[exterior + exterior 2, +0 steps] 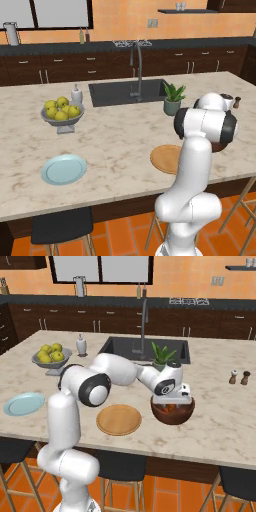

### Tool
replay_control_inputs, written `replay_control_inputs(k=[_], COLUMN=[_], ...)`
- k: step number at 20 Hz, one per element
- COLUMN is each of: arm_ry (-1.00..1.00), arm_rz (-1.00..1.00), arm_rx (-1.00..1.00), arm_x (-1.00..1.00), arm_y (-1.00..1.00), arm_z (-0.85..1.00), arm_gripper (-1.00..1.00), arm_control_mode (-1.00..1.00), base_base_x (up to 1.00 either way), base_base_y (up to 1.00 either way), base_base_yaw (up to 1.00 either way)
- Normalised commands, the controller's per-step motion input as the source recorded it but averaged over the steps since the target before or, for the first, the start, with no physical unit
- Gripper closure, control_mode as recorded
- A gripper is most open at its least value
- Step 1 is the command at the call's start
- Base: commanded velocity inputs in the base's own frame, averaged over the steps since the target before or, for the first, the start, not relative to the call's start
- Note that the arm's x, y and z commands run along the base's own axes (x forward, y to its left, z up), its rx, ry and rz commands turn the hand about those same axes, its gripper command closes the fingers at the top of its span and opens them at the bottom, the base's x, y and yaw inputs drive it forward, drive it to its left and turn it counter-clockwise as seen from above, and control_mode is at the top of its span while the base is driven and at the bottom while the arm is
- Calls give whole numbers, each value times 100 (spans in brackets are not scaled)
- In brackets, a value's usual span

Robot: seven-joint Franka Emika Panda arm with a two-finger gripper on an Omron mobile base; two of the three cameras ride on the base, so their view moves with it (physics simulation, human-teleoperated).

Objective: Pick the chicken drumstick and bell pepper from their plates and place them in the bowl. Then put the bowl in the fridge.

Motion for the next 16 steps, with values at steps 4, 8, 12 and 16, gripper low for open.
replay_control_inputs(k=[4, 8, 12, 16], arm_ry=[0, 0, -7, -4], arm_rz=[0, 0, 0, -1], arm_rx=[0, 0, 0, 0], arm_x=[0, 0, 0, -5], arm_y=[0, 0, 3, 18], arm_z=[-5, 0, 12, 38], arm_gripper=[-100, -100, -100, -100], arm_control_mode=[-100, -100, -100, -100], base_base_x=[0, 0, 0, 0], base_base_y=[0, 0, 0, 0], base_base_yaw=[0, 0, 0, 0])
